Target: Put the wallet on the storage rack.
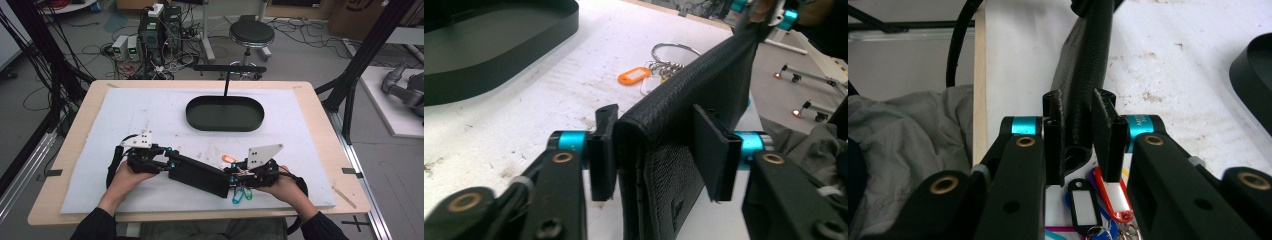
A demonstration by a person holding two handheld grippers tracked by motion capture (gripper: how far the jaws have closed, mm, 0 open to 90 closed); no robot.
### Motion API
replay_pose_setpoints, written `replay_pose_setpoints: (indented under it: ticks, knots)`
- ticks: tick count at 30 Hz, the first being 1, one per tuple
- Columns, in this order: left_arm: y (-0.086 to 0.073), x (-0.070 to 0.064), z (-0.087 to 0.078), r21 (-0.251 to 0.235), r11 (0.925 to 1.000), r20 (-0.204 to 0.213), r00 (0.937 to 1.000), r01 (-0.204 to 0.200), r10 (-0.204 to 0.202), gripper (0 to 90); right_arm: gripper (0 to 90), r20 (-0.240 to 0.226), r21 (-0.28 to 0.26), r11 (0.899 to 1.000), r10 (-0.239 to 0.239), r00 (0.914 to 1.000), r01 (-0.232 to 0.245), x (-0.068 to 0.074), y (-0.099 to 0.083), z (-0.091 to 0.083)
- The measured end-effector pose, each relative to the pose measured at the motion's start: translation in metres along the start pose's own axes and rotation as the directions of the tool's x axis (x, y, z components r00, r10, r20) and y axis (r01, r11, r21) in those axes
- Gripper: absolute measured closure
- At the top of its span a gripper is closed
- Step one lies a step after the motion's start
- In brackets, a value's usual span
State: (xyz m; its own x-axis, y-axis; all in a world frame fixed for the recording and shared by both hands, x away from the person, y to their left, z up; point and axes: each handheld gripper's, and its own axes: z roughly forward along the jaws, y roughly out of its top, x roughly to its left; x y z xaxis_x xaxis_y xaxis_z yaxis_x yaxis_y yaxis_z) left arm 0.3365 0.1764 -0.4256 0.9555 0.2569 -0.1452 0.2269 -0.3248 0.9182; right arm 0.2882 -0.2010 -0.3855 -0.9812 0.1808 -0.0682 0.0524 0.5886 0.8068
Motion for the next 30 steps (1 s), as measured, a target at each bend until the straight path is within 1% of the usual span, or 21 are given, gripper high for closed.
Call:
replay_pose_setpoints:
  ticks: [2,3,4,5,6,7,8,9,11,12,13,15,16,19,20,21,22,24,25,27,30]
  knots:
    - [0.0,-0.001,-0.003,0.003,0.9999,0.006,0.9999,-0.014,0.014,62.0,71.9,-0.005,-0.001,1.0,0.026,0.9997,-0.026,-0.002,-0.001,0.0]
    - [-0.001,-0.001,-0.006,0.0,0.9999,0.019,0.9997,-0.017,0.017,65.9,62.6,-0.006,-0.013,0.998,0.057,0.9984,-0.057,-0.004,-0.001,0.0]
    - [-0.001,-0.001,-0.006,0.0,0.9999,0.019,0.9997,-0.017,0.017,67.0,58.2,-0.011,-0.016,0.997,0.07,0.9975,-0.07,-0.006,-0.001,0.0]
    - [-0.001,-0.002,-0.006,-0.007,0.9998,0.022,0.9995,-0.021,0.021,67.0,58.2,-0.011,-0.016,0.997,0.07,0.9975,-0.07,-0.006,-0.001,0.0]
    - [-0.002,-0.003,-0.007,-0.01,0.9995,0.019,0.9994,-0.03,0.03,67.5,51.6,-0.004,-0.022,0.997,0.075,0.9972,-0.075,-0.007,-0.002,0.0]
    - [-0.003,-0.004,-0.009,-0.023,0.9991,0.035,0.9987,-0.036,0.037,69.0,47.1,-0.008,-0.023,0.993,0.117,0.9931,-0.117,-0.009,-0.003,0.0]
    - [-0.003,-0.004,-0.009,-0.023,0.9991,0.035,0.9987,-0.036,0.037,69.8,47.1,-0.008,-0.023,0.993,0.117,0.9931,-0.117,-0.009,-0.003,0.0]
    - [-0.003,-0.005,-0.01,-0.031,0.9988,0.043,0.9983,-0.038,0.039,70.7,41.8,-0.003,-0.015,0.989,0.15,0.9887,-0.15,-0.011,-0.004,0.003]
    - [-0.004,-0.007,-0.012,-0.043,0.9977,0.039,0.9978,-0.052,0.053,71.3,41.4,-0.002,-0.008,0.986,0.166,0.9861,-0.166,-0.012,-0.006,0.005]
    - [-0.004,-0.009,-0.014,-0.055,0.9969,0.039,0.9976,-0.056,0.058,71.8,39.9,-0.017,-0.001,0.982,0.191,0.9814,-0.191,-0.013,-0.008,0.009]
    - [-0.004,-0.009,-0.014,-0.055,0.9969,0.039,0.9976,-0.056,0.058,72.2,39.9,-0.017,-0.001,0.982,0.191,0.9814,-0.191,-0.013,-0.008,0.009]
    - [-0.004,-0.01,-0.016,-0.07,0.9956,0.037,0.9971,-0.063,0.066,72.6,40.2,-0.017,0.018,0.977,0.214,0.9766,-0.214,-0.013,-0.011,0.015]
    - [-0.005,-0.011,-0.017,-0.073,0.995,0.035,0.9969,-0.068,0.071,72.8,41.3,-0.012,0.032,0.97,0.24,0.9707,-0.239,-0.014,-0.013,0.021]
    - [-0.005,-0.013,-0.019,-0.086,0.9932,0.032,0.9961,-0.079,0.082,73.0,42.7,-0.001,0.036,0.966,0.256,0.9666,-0.256,-0.015,-0.015,0.026]
    - [-0.004,-0.014,-0.02,-0.09,0.9925,0.031,0.9958,-0.083,0.086,73.3,47.1,-0.018,0.049,0.961,0.273,0.9618,-0.272,-0.016,-0.015,0.029]
    - [-0.004,-0.015,-0.02,-0.096,0.9914,0.03,0.9954,-0.088,0.091,73.3,47.1,-0.018,0.049,0.961,0.273,0.9618,-0.272,-0.016,-0.015,0.029]
    - [-0.003,-0.015,-0.021,-0.101,0.9907,0.028,0.9952,-0.091,0.094,73.5,51.2,-0.012,0.048,0.964,0.263,0.9648,-0.262,-0.017,-0.015,0.03]
    - [-0.003,-0.016,-0.022,-0.112,0.989,0.022,0.9948,-0.096,0.099,73.7,64.2,-0.029,0.041,0.968,0.248,0.9684,-0.246,-0.016,-0.015,0.031]
    - [-0.002,-0.017,-0.023,-0.118,0.9876,0.018,0.9942,-0.104,0.106,73.8,70.6,-0.027,0.032,0.974,0.227,0.9736,-0.226,-0.014,-0.013,0.03]
    - [-0.001,-0.018,-0.024,-0.124,0.9855,0.01,0.993,-0.116,0.118,73.3,73.6,-0.03,0.02,0.978,0.21,0.9772,-0.21,-0.014,-0.013,0.028]
    - [0.001,-0.02,-0.024,-0.133,0.9845,0.003,0.9932,-0.115,0.116,71.9,74.7,-0.034,0.008,0.98,0.197,0.9798,-0.197,-0.013,-0.012,0.026]
